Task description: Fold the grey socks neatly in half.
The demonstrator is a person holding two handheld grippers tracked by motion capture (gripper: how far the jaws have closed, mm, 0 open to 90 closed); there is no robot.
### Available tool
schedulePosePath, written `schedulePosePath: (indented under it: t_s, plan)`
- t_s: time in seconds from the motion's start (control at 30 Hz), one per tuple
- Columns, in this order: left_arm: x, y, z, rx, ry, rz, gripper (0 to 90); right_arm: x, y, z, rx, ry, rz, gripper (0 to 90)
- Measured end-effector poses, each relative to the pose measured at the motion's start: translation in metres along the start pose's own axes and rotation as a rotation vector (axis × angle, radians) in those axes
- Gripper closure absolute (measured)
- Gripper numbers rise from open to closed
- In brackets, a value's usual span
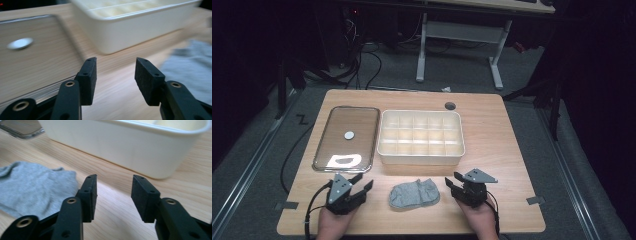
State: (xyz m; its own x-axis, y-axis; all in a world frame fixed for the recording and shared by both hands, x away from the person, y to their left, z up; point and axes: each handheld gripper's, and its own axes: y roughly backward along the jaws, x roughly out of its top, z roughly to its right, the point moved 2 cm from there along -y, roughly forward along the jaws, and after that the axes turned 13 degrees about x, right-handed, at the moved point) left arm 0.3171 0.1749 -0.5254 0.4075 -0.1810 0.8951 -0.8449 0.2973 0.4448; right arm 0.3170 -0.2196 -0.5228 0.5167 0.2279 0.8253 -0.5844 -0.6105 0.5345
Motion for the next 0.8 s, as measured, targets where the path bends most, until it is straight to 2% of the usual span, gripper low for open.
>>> schedulePosePath:
  t_s: [0.03, 0.07, 0.13, 0.2, 0.37, 0.57, 0.67, 0.73, 0.8]
  plan:
    - [-0.002, -0.002, -0.003, 0.002, 0.026, -0.016, 51.5, -0.002, 0.001, -0.001, -0.008, -0.005, 0.003, 49.5]
    - [-0.003, -0.003, -0.005, 0.005, 0.034, -0.033, 51.4, -0.004, 0.002, -0.001, -0.023, 0.000, 0.003, 48.1]
    - [-0.003, -0.004, -0.004, 0.020, 0.027, -0.037, 51.1, -0.007, 0.003, -0.002, -0.035, 0.015, -0.004, 48.4]
    - [-0.003, -0.004, -0.003, 0.023, 0.014, -0.037, 50.9, -0.009, 0.003, -0.001, -0.023, 0.012, 0.003, 49.2]
    - [-0.005, -0.004, 0.000, 0.035, 0.012, -0.042, 49.3, -0.010, 0.005, 0.000, -0.007, 0.002, 0.013, 49.6]
    - [-0.005, -0.003, 0.005, 0.014, 0.021, -0.046, 50.1, -0.012, 0.004, 0.000, -0.002, -0.021, 0.004, 51.1]
    - [-0.004, -0.002, 0.009, 0.010, 0.015, -0.044, 50.8, -0.012, 0.006, -0.002, 0.007, -0.026, 0.008, 52.6]
    - [-0.005, -0.003, 0.012, 0.004, -0.001, -0.048, 52.8, -0.011, 0.006, -0.003, 0.021, -0.019, 0.005, 56.9]
    - [-0.004, -0.003, 0.017, -0.033, -0.017, -0.056, 58.7, -0.010, 0.006, -0.005, 0.034, -0.025, 0.006, 60.7]
